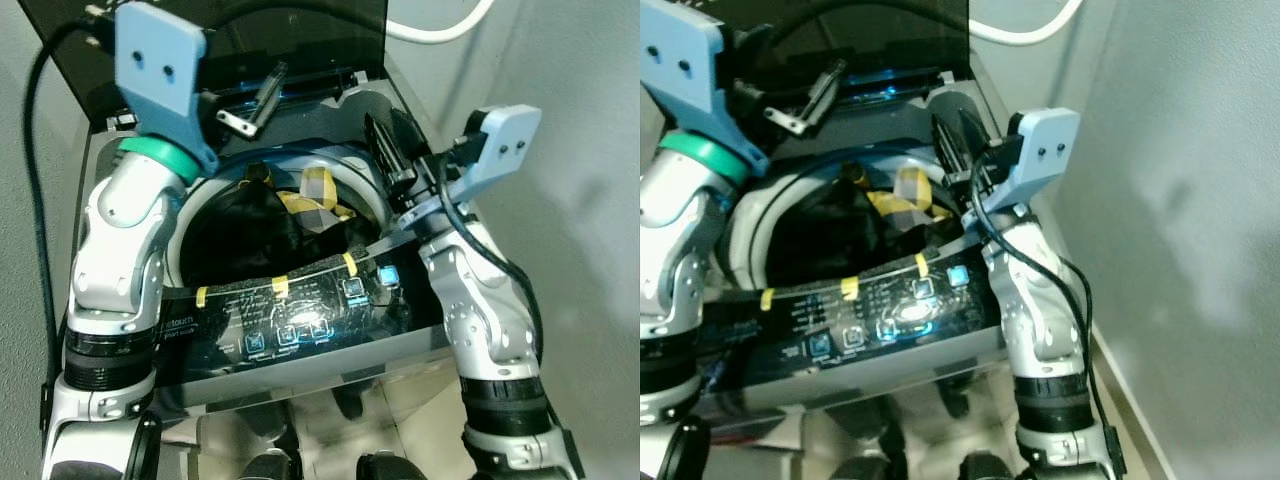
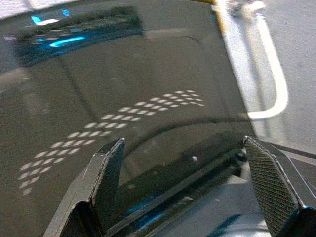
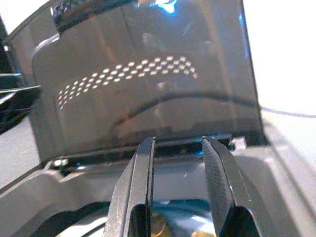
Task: Clothes washing
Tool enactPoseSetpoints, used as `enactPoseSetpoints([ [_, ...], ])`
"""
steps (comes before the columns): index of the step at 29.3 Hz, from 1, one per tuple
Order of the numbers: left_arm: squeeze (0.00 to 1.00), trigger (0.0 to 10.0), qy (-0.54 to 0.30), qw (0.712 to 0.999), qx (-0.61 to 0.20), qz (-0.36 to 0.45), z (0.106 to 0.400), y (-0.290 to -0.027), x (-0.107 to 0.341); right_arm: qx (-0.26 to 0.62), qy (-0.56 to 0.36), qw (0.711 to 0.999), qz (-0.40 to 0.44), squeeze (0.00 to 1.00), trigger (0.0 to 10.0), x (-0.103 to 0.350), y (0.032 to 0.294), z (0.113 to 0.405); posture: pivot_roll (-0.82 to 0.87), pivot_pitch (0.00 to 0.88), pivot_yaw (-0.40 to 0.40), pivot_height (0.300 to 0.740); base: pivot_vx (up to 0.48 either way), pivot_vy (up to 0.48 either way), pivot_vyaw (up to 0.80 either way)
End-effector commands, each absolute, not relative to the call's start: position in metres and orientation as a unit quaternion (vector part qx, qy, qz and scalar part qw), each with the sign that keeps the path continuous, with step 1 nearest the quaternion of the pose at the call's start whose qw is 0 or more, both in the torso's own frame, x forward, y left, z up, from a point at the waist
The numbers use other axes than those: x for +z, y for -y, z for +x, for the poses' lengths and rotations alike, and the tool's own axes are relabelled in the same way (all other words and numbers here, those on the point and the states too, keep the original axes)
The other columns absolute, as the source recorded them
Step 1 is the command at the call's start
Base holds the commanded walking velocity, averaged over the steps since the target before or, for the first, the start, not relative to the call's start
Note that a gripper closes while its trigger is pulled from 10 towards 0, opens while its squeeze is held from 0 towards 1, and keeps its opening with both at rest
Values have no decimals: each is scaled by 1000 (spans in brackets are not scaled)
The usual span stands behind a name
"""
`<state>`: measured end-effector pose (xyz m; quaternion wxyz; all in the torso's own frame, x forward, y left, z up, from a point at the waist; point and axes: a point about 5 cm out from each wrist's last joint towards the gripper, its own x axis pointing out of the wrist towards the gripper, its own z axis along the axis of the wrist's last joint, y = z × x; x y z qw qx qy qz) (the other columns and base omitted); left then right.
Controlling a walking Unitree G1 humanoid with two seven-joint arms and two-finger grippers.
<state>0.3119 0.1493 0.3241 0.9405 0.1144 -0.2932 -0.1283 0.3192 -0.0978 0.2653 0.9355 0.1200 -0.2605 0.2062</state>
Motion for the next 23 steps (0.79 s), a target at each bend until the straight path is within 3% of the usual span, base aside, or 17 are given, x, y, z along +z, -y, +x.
enactPoseSetpoints([
  [1, 0, 10000, 301, 942, -100, 110, 309, -157, 324, 192, 267, 936, 121, 0, 10000, 267, 101, 321, 32, 0, 91, 740, 0, 0, 0],
  [13, 0, 10000, 284, 952, -59, 96, 309, -165, 302, 191, 282, 931, 129, 0, 10000, 277, 105, 331, 28, 0, 40, 740, 0, 0, 0],
  [23, 0, 10000, 280, 954, -34, 99, 312, -174, 294, 236, 271, 922, 142, 0, 10000, 273, 89, 334, 32, 0, 23, 740, 0, 0, 0],
])
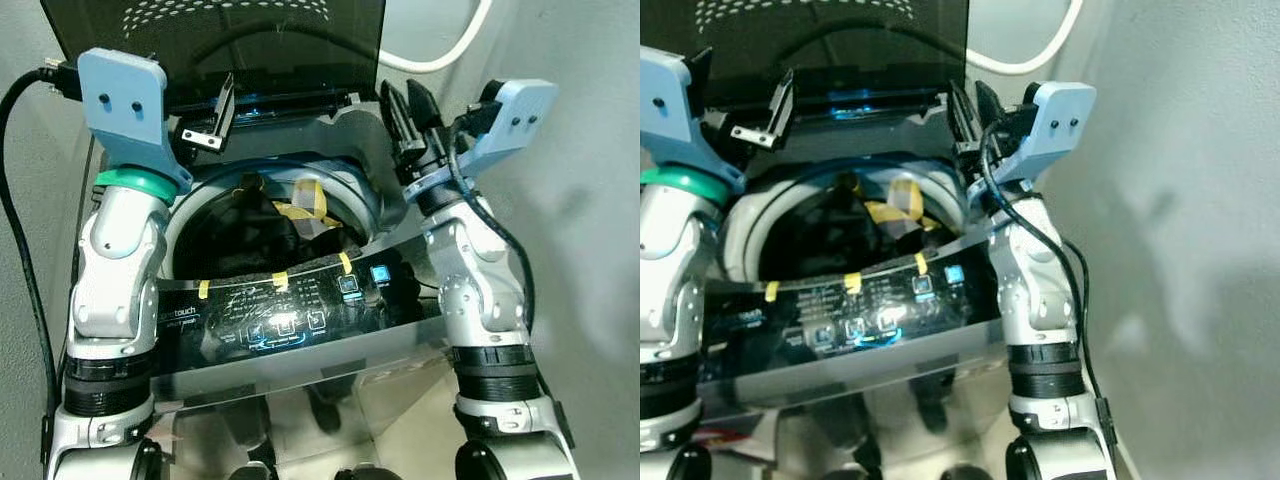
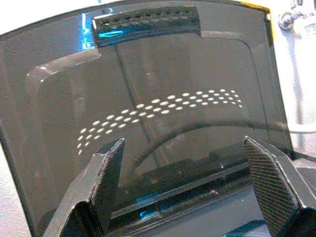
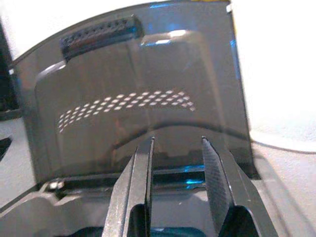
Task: Clothes washing
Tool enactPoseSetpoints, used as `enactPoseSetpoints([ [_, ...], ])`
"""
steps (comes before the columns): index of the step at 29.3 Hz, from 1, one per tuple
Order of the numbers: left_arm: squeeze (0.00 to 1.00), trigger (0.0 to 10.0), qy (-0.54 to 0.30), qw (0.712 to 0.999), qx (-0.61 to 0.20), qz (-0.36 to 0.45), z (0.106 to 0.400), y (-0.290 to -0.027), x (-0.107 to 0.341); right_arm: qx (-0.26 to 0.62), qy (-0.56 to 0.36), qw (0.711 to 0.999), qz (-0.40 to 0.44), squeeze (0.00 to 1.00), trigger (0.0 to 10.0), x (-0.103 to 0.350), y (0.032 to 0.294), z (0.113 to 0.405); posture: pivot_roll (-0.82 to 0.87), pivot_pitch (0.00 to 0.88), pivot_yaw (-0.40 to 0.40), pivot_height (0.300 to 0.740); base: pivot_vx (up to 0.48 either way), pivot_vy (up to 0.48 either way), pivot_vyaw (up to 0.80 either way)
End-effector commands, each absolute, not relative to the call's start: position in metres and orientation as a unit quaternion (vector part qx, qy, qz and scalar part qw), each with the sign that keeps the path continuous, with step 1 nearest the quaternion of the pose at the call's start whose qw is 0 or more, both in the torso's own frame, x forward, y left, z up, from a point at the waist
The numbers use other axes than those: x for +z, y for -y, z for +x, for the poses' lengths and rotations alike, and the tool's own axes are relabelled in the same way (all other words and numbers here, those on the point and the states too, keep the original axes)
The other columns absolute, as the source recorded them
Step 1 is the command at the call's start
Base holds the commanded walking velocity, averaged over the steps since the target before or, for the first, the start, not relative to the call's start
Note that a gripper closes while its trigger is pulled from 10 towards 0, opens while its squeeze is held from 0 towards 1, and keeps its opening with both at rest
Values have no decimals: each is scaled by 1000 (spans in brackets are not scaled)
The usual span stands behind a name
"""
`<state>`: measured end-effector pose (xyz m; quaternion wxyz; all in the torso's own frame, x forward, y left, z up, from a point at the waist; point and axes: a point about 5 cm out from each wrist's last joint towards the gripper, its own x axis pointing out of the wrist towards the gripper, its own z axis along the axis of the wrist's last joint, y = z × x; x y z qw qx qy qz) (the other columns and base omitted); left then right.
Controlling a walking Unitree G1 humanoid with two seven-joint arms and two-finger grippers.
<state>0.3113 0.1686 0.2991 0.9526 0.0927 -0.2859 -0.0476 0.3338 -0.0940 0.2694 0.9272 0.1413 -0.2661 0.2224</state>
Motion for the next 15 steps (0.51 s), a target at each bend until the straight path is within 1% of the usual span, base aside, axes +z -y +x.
enactPoseSetpoints([
  [1, 0, 10000, 280, 954, -34, 99, 312, -174, 294, 236, 271, 922, 142, 0, 10000, 273, 89, 334, 32, 0, 23, 740, 0, 0, 0],
  [15, 0, 10000, 289, 952, -18, 98, 316, -175, 297, 230, 277, 923, 132, 0, 10000, 274, 89, 337, 26, 0, 20, 740, 0, 0, 0],
])
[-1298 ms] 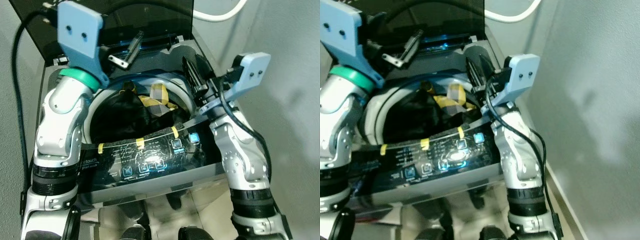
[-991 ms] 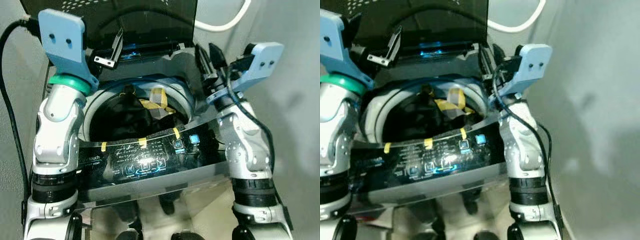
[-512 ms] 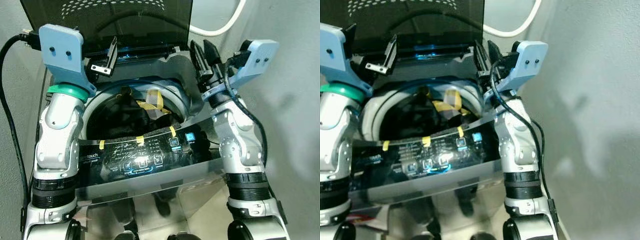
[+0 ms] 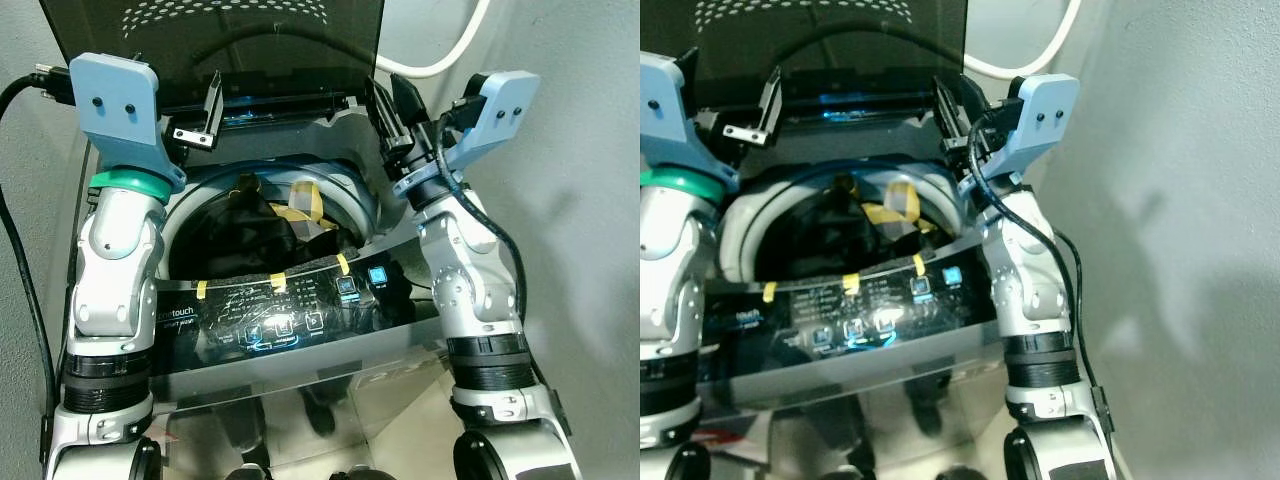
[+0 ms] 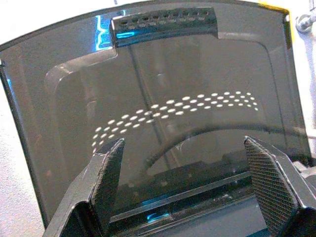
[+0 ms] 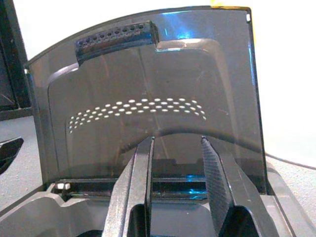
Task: Clothes washing
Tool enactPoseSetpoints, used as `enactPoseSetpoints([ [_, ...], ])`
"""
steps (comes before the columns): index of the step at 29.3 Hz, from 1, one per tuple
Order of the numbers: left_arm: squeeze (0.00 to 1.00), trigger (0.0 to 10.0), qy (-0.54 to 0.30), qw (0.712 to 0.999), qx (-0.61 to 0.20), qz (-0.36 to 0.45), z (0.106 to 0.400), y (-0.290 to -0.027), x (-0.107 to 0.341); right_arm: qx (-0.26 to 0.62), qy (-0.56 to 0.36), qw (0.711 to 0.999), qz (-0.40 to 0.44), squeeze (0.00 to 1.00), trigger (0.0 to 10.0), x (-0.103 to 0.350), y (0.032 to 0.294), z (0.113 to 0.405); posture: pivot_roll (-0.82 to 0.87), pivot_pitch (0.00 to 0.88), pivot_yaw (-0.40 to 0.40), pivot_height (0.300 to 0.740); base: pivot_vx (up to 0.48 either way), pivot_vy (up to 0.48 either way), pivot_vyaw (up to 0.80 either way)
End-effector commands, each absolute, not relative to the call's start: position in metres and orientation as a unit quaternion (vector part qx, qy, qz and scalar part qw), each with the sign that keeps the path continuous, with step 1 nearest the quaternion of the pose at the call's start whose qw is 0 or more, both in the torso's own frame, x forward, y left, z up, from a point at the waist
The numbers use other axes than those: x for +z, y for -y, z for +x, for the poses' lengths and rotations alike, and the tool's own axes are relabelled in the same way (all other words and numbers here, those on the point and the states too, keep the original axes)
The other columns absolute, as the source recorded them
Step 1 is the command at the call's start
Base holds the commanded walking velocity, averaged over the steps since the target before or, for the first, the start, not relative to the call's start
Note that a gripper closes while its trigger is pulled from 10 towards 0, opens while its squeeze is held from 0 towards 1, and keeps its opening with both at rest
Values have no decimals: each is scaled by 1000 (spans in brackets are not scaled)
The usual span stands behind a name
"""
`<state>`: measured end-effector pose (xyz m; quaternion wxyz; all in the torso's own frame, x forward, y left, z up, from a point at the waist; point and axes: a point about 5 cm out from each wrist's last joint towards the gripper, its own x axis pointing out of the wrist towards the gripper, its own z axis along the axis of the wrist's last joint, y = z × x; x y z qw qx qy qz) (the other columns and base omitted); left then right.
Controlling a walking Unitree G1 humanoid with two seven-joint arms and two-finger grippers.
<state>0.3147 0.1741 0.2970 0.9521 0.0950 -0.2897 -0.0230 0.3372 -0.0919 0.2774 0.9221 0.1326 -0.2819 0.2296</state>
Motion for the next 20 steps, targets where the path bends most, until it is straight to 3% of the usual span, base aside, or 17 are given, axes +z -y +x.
enactPoseSetpoints([
  [1, 0, 10000, 289, 952, -18, 98, 316, -175, 297, 230, 277, 923, 132, 0, 10000, 274, 89, 337, 26, 0, 20, 740, 0, 0, 0],
  [20, 0, 10000, 290, 952, -12, 100, 318, -175, 294, 233, 284, 923, 115, 0, 10000, 272, 89, 335, 16, 0, 22, 740, 0, 0, 0],
])
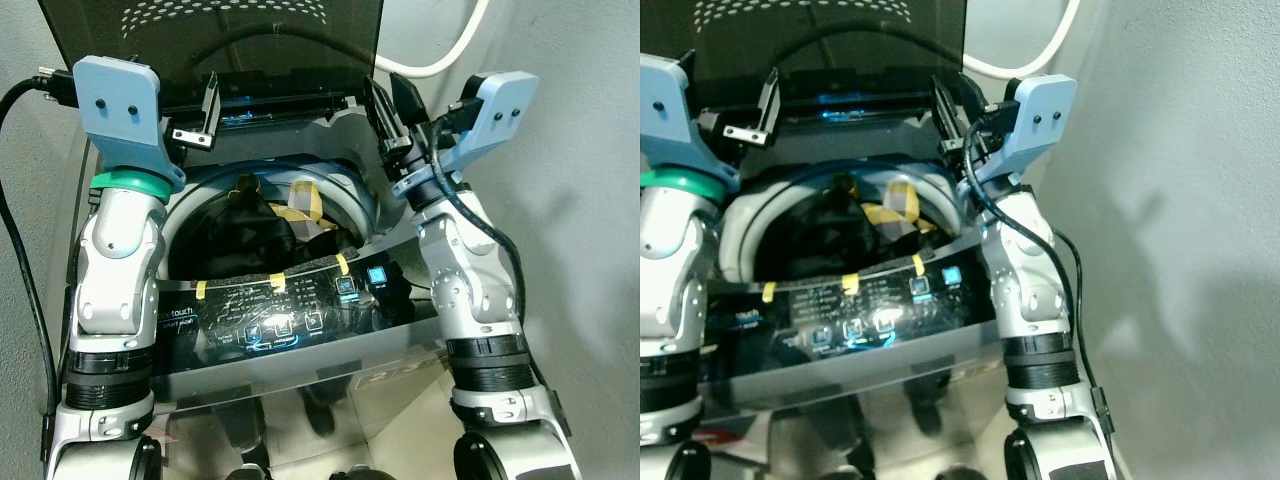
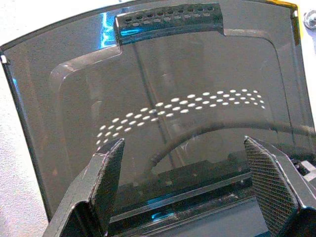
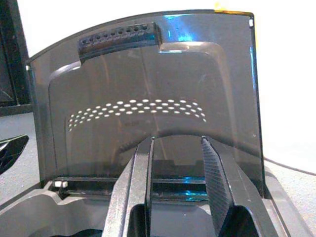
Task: Clothes washing
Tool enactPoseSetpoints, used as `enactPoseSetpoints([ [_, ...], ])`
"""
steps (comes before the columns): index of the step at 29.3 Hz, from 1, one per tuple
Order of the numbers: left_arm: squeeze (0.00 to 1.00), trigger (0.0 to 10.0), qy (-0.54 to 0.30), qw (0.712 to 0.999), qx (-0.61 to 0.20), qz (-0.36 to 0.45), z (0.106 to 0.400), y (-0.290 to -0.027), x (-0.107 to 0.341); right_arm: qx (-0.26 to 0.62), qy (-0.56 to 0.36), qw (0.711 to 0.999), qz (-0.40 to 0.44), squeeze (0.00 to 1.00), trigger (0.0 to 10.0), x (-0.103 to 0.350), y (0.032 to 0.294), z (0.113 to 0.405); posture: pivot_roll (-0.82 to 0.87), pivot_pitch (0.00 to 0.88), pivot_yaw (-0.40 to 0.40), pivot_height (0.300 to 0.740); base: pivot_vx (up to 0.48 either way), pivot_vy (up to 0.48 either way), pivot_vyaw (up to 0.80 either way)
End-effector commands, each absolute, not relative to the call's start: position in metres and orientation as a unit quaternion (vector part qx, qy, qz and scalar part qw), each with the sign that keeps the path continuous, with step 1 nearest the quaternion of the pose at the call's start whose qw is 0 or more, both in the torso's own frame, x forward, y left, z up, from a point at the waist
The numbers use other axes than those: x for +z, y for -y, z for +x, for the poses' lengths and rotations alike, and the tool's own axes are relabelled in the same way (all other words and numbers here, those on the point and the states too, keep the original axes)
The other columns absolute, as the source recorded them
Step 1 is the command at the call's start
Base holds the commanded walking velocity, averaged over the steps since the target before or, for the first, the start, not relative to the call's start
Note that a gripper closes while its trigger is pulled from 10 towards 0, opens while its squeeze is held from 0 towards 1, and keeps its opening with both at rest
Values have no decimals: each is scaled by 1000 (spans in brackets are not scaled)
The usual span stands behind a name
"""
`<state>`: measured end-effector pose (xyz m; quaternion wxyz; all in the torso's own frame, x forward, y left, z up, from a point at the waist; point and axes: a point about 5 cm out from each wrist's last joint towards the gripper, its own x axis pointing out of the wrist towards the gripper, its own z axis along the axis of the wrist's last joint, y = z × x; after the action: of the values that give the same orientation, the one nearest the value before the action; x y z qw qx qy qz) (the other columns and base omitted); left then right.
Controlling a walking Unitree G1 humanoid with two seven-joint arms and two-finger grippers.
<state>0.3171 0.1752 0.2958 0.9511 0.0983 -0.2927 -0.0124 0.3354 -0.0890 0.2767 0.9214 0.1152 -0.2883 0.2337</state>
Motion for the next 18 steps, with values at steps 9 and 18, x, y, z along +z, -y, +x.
enactPoseSetpoints([
  [9, 0, 10000, 290, 952, -13, 101, 319, -174, 294, 233, 284, 923, 111, 0, 10000, 271, 88, 335, 16, 0, 28, 740, -123, 0, 0],
  [18, 0, 10000, 291, 951, -13, 102, 320, -174, 294, 231, 283, 924, 110, 0, 10000, 270, 88, 335, 13, 0, 30, 740, -343, 0, 0],
])
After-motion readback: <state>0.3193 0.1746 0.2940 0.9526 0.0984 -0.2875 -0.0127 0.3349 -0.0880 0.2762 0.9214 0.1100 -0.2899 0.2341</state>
